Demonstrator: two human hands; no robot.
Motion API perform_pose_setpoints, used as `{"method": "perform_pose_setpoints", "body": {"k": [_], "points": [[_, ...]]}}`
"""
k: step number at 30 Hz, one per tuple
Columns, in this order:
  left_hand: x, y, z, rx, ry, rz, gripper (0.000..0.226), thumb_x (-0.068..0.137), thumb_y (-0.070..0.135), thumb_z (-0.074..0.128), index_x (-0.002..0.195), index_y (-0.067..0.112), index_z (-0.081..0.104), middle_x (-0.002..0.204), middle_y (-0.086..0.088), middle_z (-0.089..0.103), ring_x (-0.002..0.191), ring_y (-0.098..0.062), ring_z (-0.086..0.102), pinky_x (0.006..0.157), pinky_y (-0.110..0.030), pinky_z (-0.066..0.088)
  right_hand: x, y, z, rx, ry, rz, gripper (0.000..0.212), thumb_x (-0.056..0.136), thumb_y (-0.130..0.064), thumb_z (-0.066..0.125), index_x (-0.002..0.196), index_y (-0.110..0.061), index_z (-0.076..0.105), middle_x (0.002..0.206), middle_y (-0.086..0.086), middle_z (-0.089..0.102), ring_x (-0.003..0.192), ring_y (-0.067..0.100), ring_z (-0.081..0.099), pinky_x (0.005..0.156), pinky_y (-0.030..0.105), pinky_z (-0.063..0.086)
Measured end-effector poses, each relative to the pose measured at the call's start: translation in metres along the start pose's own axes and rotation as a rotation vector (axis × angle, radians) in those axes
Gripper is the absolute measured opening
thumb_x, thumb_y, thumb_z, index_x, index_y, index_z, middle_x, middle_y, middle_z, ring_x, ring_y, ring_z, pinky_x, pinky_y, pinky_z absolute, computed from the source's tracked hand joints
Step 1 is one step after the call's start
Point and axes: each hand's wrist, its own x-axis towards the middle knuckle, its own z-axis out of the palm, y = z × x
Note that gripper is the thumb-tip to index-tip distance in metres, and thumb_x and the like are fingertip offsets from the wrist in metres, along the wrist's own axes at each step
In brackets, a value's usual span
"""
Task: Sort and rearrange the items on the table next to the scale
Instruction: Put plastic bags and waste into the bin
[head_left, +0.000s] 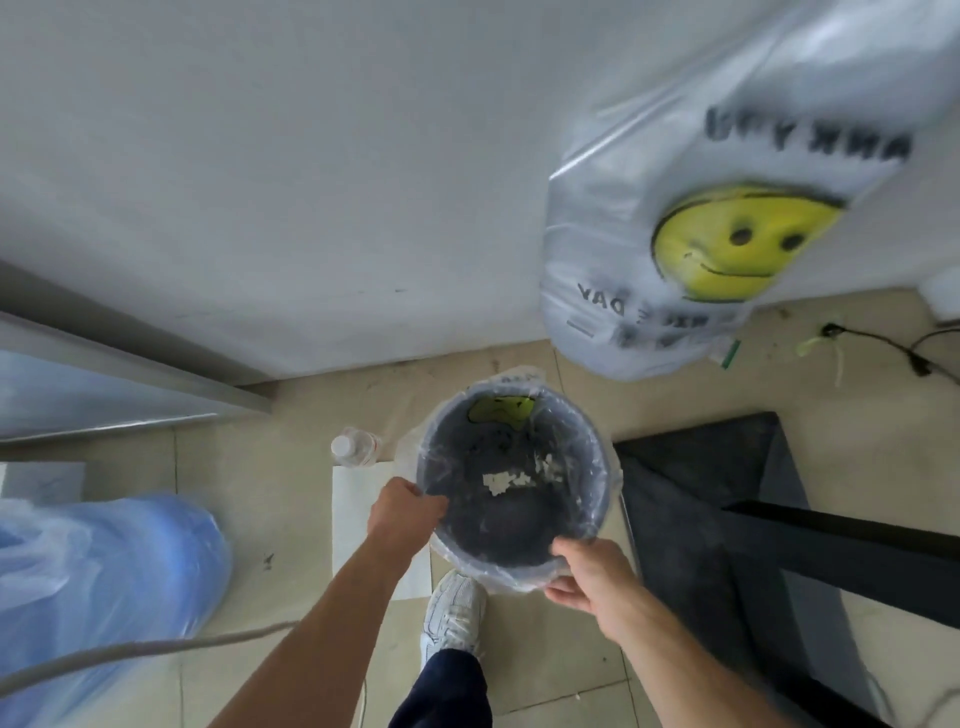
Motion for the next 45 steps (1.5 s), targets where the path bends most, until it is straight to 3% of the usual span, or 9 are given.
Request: {"method": "perform_pose_setpoints", "body": {"k": [3, 9, 15, 21, 24, 28, 36, 41, 45], "points": [[-0.046, 0.002, -0.01, 0.023, -0.001, 0.003, 0.014, 0.091, 0.018, 0.059, 0.1, 0.008, 0.058, 0.094, -0.01, 0.064, 0.082, -0.022, 0.062, 0.074, -0.033, 0.057, -0.04, 0.015, -0.015, -0.016, 0.013, -0.021, 0.009, 0.094, -0.01, 0.062, 0.101, -0.003, 0.06, 0.092, 0.016, 0.069, 0.075, 0.023, 0.072, 0.063, 0.029, 0.061], [-0.145, -0.001, -0.021, 0.069, -0.014, 0.007, 0.033, 0.092, 0.024, 0.057, 0.116, 0.002, 0.057, 0.102, -0.012, 0.063, 0.086, -0.026, 0.063, 0.074, -0.037, 0.055, -0.123, 0.029, -0.06, -0.104, 0.054, -0.15, 0.019, 0.091, -0.012, 0.061, 0.104, 0.0, 0.064, 0.087, 0.016, 0.071, 0.067, 0.023, 0.073, 0.055, 0.028, 0.058], [-0.251, -0.008, -0.019, -0.073, -0.015, -0.017, 0.034, 0.094, 0.027, 0.06, 0.112, -0.001, 0.056, 0.088, -0.007, 0.056, 0.079, -0.023, 0.056, 0.074, -0.035, 0.051, -0.218, 0.057, -0.107, -0.108, 0.088, -0.223, 0.021, 0.09, -0.014, 0.06, 0.109, -0.004, 0.063, 0.092, 0.016, 0.072, 0.066, 0.026, 0.075, 0.067, 0.042, 0.064], [-0.345, -0.002, -0.033, -0.266, -0.018, 0.04, 0.039, 0.087, 0.045, 0.069, 0.093, 0.007, 0.061, 0.094, -0.011, 0.062, 0.086, -0.026, 0.06, 0.088, -0.045, 0.056, -0.296, 0.094, -0.14, -0.089, 0.135, -0.337, 0.022, 0.092, -0.021, 0.06, 0.11, -0.007, 0.062, 0.09, 0.008, 0.07, 0.068, 0.022, 0.075, 0.071, 0.04, 0.064], [-0.395, 0.003, -0.042, -0.343, 0.026, 0.063, 0.053, 0.078, 0.052, 0.069, 0.102, 0.006, 0.061, 0.093, -0.008, 0.059, 0.084, -0.024, 0.057, 0.076, -0.039, 0.05, -0.33, 0.118, -0.142, -0.034, 0.145, -0.385, 0.023, 0.093, -0.023, 0.06, 0.109, -0.007, 0.062, 0.088, 0.005, 0.069, 0.069, 0.021, 0.075, 0.073, 0.041, 0.063], [-0.447, 0.002, -0.052, -0.378, 0.129, 0.077, 0.042, 0.091, 0.04, 0.066, 0.111, 0.005, 0.055, 0.087, -0.008, 0.053, 0.077, -0.022, 0.052, 0.06, -0.031, 0.042, -0.372, 0.139, -0.145, 0.018, 0.154, -0.475, 0.021, 0.092, -0.024, 0.059, 0.104, -0.007, 0.063, 0.087, 0.003, 0.068, 0.074, 0.022, 0.074, 0.077, 0.042, 0.062], [-0.512, -0.003, -0.051, -0.483, 0.184, 0.229, 0.032, 0.087, 0.027, 0.069, 0.107, 0.004, 0.058, 0.09, -0.011, 0.06, 0.088, -0.03, 0.059, 0.075, -0.038, 0.05, -0.444, 0.152, -0.188, 0.044, 0.225, -0.695, 0.012, 0.088, -0.028, 0.059, 0.089, -0.016, 0.063, 0.087, 0.008, 0.071, 0.072, 0.022, 0.073, 0.071, 0.04, 0.063], [-0.541, 0.0, -0.05, -0.32, 0.197, 0.38, 0.02, 0.091, 0.02, 0.065, 0.101, 0.003, 0.061, 0.086, -0.011, 0.059, 0.081, -0.027, 0.055, 0.072, -0.036, 0.046, -0.458, 0.172, -0.214, 0.158, 0.223, -0.699, 0.021, 0.087, -0.026, 0.061, 0.1, -0.011, 0.069, 0.095, 0.01, 0.07, 0.075, 0.022, 0.071, 0.061, 0.035, 0.063], [-0.551, -0.002, -0.048, -0.109, 0.176, 0.479, 0.022, 0.088, 0.022, 0.068, 0.096, 0.001, 0.064, 0.083, -0.012, 0.059, 0.076, -0.027, 0.054, 0.068, -0.036, 0.047, -0.454, 0.2, -0.23, 0.205, 0.209, -0.686, 0.017, 0.088, -0.025, 0.062, 0.097, -0.013, 0.07, 0.093, 0.009, 0.072, 0.072, 0.023, 0.074, 0.065, 0.04, 0.064]]}}
